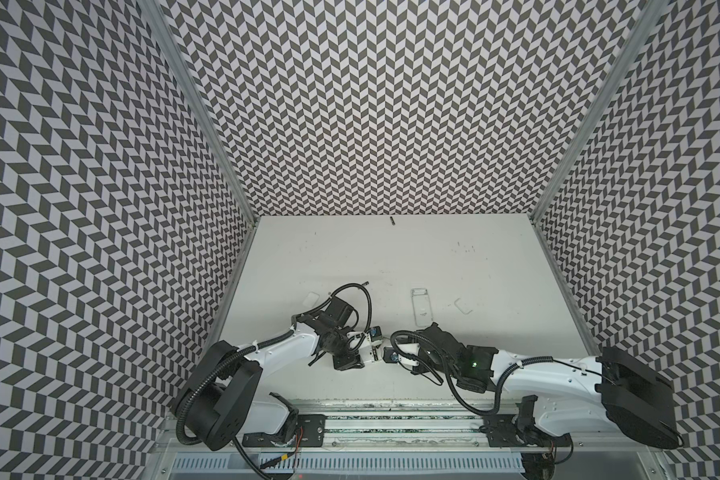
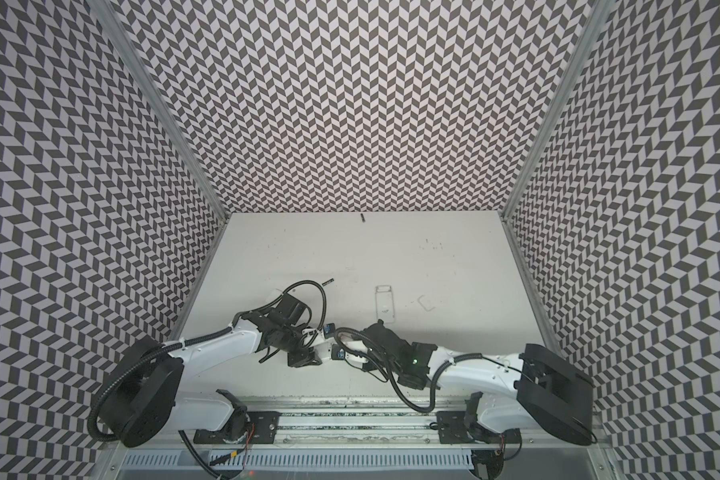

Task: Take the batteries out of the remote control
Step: 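Pry the upper battery out with the right gripper's screwdriver tip, then lever the second battery out with the screwdriver in the right gripper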

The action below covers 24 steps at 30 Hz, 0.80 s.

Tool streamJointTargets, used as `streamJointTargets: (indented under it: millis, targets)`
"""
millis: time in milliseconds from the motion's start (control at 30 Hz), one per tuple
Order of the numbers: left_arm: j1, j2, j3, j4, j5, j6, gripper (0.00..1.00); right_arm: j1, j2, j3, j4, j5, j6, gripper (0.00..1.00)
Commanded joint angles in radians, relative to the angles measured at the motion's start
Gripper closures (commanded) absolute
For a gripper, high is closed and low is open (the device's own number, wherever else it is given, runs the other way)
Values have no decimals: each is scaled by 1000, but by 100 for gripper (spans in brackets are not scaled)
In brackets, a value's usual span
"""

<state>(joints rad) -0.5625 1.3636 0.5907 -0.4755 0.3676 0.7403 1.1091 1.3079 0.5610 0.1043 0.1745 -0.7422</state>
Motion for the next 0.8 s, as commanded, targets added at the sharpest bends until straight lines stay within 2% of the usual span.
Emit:
streamJointTargets:
  millis: [0, 467, 600, 767]
  targets:
    - [-1, -3, -30, -48, 5, 14, 78, -3, 16, -5, 23, 41, -8, 100]
    - [13, -21, -40, -48, 5, 11, 78, -29, 22, -1, 15, 88, 2, 100]
    - [15, -18, -26, -58, 1, 5, 78, -30, -7, -5, 9, 40, 6, 100]
    - [14, -18, -34, -46, 7, 5, 78, -9, -47, -12, -1, -90, 0, 100]
